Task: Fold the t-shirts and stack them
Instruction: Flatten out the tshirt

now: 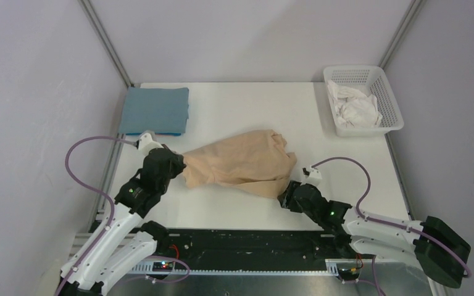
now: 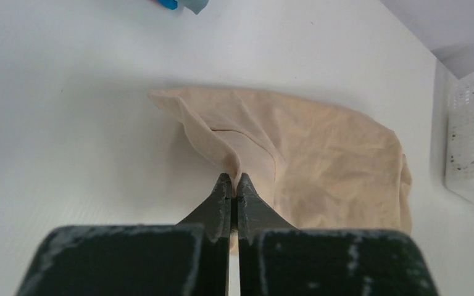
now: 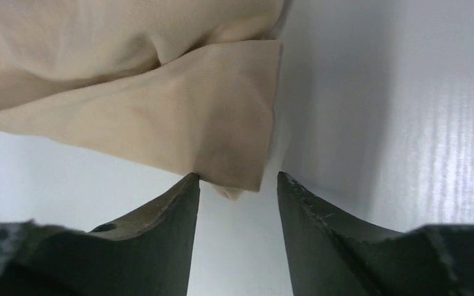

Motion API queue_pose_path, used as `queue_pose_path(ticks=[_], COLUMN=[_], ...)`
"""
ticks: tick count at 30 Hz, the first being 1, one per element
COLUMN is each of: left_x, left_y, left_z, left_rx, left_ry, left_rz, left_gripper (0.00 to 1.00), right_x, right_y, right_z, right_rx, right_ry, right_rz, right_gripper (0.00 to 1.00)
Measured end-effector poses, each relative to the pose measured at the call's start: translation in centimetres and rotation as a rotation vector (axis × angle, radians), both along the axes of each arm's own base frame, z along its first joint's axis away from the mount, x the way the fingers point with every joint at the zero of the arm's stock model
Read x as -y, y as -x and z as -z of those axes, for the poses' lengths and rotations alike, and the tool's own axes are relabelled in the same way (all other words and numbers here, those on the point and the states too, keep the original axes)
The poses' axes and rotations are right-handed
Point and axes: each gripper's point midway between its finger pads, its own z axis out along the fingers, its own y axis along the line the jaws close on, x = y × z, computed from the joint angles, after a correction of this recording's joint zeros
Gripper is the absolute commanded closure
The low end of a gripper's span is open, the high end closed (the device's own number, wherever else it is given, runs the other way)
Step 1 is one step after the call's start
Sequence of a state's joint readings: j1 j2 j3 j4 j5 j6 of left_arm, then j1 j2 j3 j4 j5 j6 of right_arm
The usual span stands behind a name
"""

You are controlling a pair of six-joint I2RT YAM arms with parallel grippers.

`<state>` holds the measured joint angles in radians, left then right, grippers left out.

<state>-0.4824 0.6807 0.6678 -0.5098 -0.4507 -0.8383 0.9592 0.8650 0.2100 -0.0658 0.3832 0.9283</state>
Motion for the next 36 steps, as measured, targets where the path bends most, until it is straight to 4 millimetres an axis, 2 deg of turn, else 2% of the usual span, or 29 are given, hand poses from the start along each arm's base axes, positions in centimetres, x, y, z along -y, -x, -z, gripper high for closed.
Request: queue_pose_path(ticks=[1,2,3,4,6,8,10,12,13,14,15,17,19,21,23,26,28,29,32,34,36], left_x=[-0.1,-0.1,-0.2,-0.4,-0.5,-0.7,-0.9,-1.1,-1.2,-1.2,-1.3,-1.5,-1.6,-1.7,-1.9,-2.3,-2.4,-2.4,-2.6,-2.9,-3.0], left_y=[0.0,0.1,0.1,0.0,0.0,0.0,-0.3,-0.5,-0.6,-0.6,-0.4,0.2,1.4,3.2,5.3,9.6,12.4,13.8,16.9,18.0,17.9], left_z=[0.1,0.2,0.2,0.2,0.0,-0.6,-2.2,-4.7,-6.6,-8.1,-10.1,-14.4,-18.9,-23.3,-27.1,-33.6,-37.1,-38.5,-41.4,-42.7,-43.1], left_rx=[-0.004,-0.006,-0.006,-0.005,-0.005,0.000,0.027,0.076,0.114,0.145,0.185,0.276,0.376,0.482,0.572,0.743,0.843,0.889,0.984,1.026,1.032], left_ry=[-0.004,-0.007,-0.009,-0.013,-0.019,-0.029,-0.030,-0.028,-0.021,-0.014,-0.004,0.020,0.054,0.090,0.119,0.174,0.195,0.203,0.207,0.202,0.188], left_rz=[-0.001,-0.005,-0.009,-0.014,-0.022,-0.029,-0.035,-0.041,-0.043,-0.042,-0.037,-0.016,0.019,0.065,0.112,0.203,0.271,0.304,0.374,0.391,0.381], left_gripper=[1.00,1.00,1.00,1.00,1.00,1.00,1.00,1.00,1.00,1.00,1.00,1.00,1.00,1.00,1.00,1.00,1.00,1.00,1.00,1.00,1.00], right_x=[-0.2,-0.5,-0.7,-0.9,-0.8,-0.6,-0.2,0.0,0.2,0.3,0.7,1.7,2.5,2.9,3.1,3.3,3.9,4.1,4.8,4.9,4.9], right_y=[-0.2,-0.3,-0.4,-0.5,-0.8,-1.5,-2.8,-4.6,-5.7,-6.3,-6.9,-7.3,-6.6,-5.0,-3.2,0.2,2.4,3.0,5.3,6.2,6.5], right_z=[0.1,0.2,0.4,0.5,0.8,0.3,-1.8,-5.5,-8.8,-10.8,-13.7,-19.9,-25.9,-31.4,-36.2,-42.6,-45.9,-46.8,-49.6,-51.1,-51.8], right_rx=[0.002,0.004,0.002,0.006,-0.003,0.000,0.024,0.087,0.144,0.181,0.231,0.342,0.449,0.547,0.636,0.758,0.831,0.854,0.903,0.923,0.928], right_ry=[-0.001,-0.003,-0.001,0.003,0.031,0.067,0.107,0.107,0.092,0.074,0.055,0.016,-0.006,-0.025,-0.046,-0.079,-0.106,-0.114,-0.128,-0.137,-0.133], right_rz=[-0.001,-0.006,-0.009,-0.014,-0.016,-0.013,0.007,0.032,0.044,0.053,0.054,0.038,-0.005,-0.079,-0.159,-0.290,-0.354,-0.368,-0.433,-0.466,-0.483], right_gripper=[0.59,0.72,0.80,0.95,1.00,1.00,1.00,1.00,1.00,1.00,1.00,1.00,1.00,1.00,1.00,1.00,1.00,1.00,1.00,1.00,1.00])
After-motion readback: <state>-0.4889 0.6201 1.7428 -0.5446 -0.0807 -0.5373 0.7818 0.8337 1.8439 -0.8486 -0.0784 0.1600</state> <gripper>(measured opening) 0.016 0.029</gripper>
